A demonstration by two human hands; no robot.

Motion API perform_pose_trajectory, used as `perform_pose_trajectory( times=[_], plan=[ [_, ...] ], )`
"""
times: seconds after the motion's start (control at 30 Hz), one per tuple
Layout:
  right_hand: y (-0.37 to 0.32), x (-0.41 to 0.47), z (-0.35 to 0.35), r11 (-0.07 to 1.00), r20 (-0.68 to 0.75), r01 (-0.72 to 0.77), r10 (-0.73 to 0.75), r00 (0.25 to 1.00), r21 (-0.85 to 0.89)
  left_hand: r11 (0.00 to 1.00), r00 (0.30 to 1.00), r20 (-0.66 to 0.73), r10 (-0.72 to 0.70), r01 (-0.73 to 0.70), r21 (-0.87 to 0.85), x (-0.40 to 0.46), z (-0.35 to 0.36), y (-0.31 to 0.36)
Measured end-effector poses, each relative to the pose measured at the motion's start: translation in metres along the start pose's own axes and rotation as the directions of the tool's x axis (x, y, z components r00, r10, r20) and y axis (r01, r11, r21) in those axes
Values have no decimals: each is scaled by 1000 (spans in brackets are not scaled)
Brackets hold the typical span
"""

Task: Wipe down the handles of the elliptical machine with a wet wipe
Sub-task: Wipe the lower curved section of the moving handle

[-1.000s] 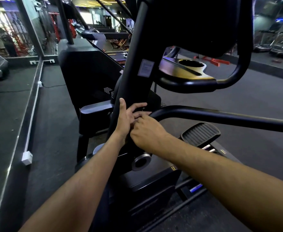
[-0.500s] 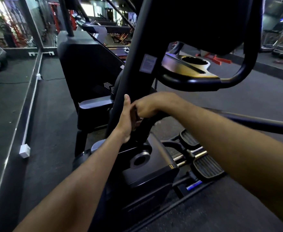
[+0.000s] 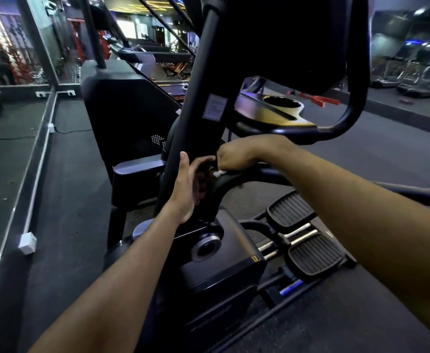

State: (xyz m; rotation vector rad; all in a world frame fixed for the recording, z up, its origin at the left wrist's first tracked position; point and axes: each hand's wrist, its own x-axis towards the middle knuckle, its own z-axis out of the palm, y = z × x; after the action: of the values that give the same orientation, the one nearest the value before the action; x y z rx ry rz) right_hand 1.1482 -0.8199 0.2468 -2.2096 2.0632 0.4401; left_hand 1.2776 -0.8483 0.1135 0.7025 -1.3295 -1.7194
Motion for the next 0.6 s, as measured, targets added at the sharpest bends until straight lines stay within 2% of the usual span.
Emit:
perform_pose_trajectory(
  times=[0.2,0.33,0.4,0.47,0.53,0.6],
  plan=[
    [-20,-1,12,988,64,44,-54,997,151,1000,1000,-14,7,-7,10,1,4,-1],
    [10,-22,11,970,-8,21,-20,1000,244,993,1000,28,11,-14,114,-3,3,-2],
    [27,-42,11,966,-24,30,-25,999,258,983,995,93,24,-41,180,-4,6,-6],
    [35,-45,13,914,-11,-74,86,996,399,969,992,121,29,-58,241,-7,13,-4],
    [33,-40,14,900,-55,-62,95,994,431,957,991,135,26,-63,283,-9,19,-5],
    [30,-33,14,898,-63,11,18,998,439,958,989,142,47,-85,274,-7,18,-8]
  ],
)
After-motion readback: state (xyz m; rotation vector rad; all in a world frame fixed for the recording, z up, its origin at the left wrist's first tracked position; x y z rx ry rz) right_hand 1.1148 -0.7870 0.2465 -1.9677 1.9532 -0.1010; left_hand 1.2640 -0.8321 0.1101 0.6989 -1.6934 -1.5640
